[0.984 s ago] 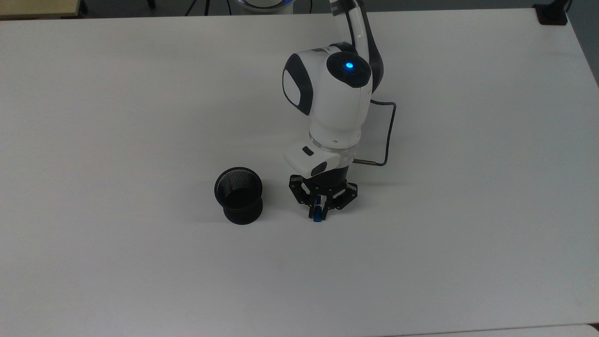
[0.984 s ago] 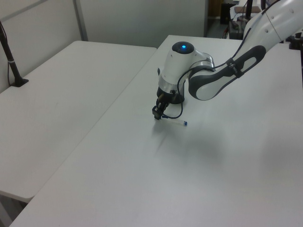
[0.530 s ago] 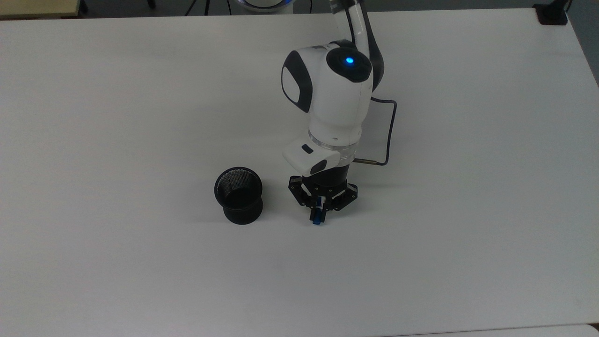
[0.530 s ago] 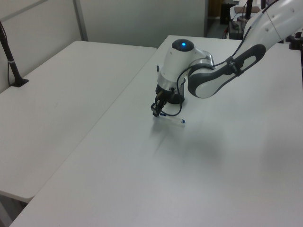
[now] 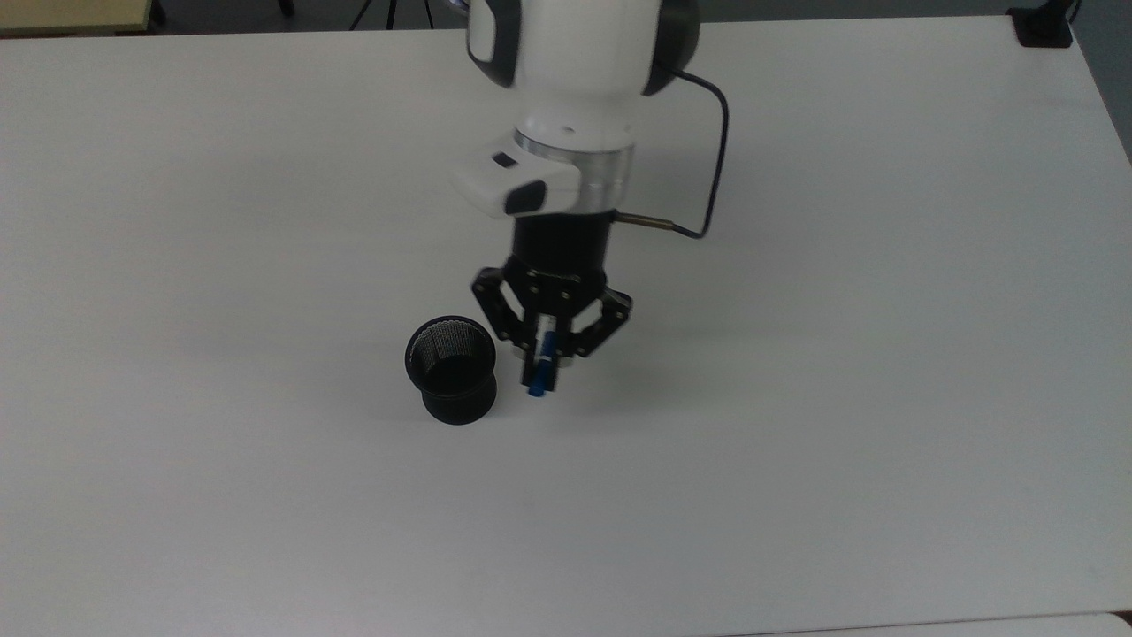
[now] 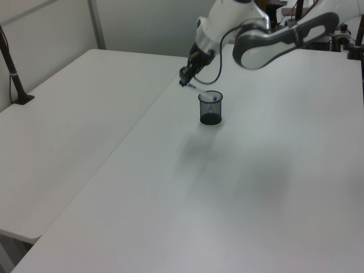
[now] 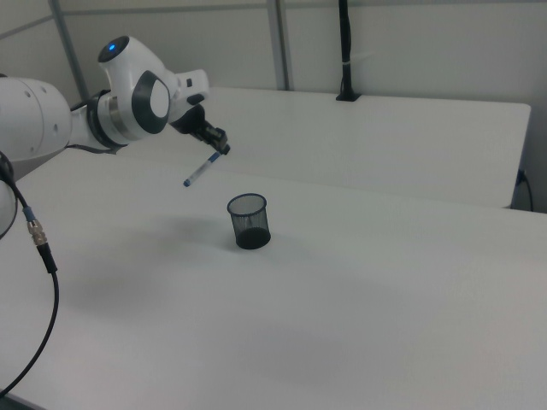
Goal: Insert the marker
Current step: 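Lift the marker and carry it above the black mesh cup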
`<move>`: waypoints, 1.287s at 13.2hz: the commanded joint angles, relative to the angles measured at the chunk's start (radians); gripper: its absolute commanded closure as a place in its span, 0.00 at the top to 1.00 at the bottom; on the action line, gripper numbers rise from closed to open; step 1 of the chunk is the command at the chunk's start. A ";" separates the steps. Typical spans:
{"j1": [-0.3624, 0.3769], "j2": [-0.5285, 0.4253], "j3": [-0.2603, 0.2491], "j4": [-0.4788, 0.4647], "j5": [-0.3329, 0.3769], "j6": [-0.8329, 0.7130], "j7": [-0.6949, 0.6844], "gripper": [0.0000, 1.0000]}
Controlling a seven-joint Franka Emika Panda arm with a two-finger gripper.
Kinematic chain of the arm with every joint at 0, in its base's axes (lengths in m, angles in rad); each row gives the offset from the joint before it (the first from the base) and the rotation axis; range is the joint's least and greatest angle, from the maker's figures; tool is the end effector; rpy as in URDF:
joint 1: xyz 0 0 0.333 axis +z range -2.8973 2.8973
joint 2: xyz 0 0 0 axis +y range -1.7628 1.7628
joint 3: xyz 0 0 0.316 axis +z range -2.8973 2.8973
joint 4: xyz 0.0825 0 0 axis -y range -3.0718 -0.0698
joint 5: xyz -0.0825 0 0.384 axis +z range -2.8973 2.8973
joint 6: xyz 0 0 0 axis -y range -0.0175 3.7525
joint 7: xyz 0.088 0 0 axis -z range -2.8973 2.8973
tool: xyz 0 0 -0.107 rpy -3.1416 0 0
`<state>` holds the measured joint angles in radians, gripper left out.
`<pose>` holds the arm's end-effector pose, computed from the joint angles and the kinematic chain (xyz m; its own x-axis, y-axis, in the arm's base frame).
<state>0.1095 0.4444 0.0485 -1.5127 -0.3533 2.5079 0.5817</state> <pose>0.7194 0.1109 0.4694 0.8036 -0.1738 0.5692 -0.2018 -0.9793 -0.0141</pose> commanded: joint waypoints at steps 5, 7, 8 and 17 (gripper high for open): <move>-0.152 -0.099 -0.002 -0.184 -0.111 0.239 0.018 0.12; -0.158 -0.087 -0.007 -0.205 -0.151 0.296 0.023 0.12; -0.157 -0.070 -0.012 -0.202 -0.153 0.307 0.026 0.12; -0.148 0.056 -0.012 -0.110 -0.156 0.316 0.027 0.12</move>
<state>-0.0466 0.4401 0.0458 -1.6752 -0.4819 2.7990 0.5817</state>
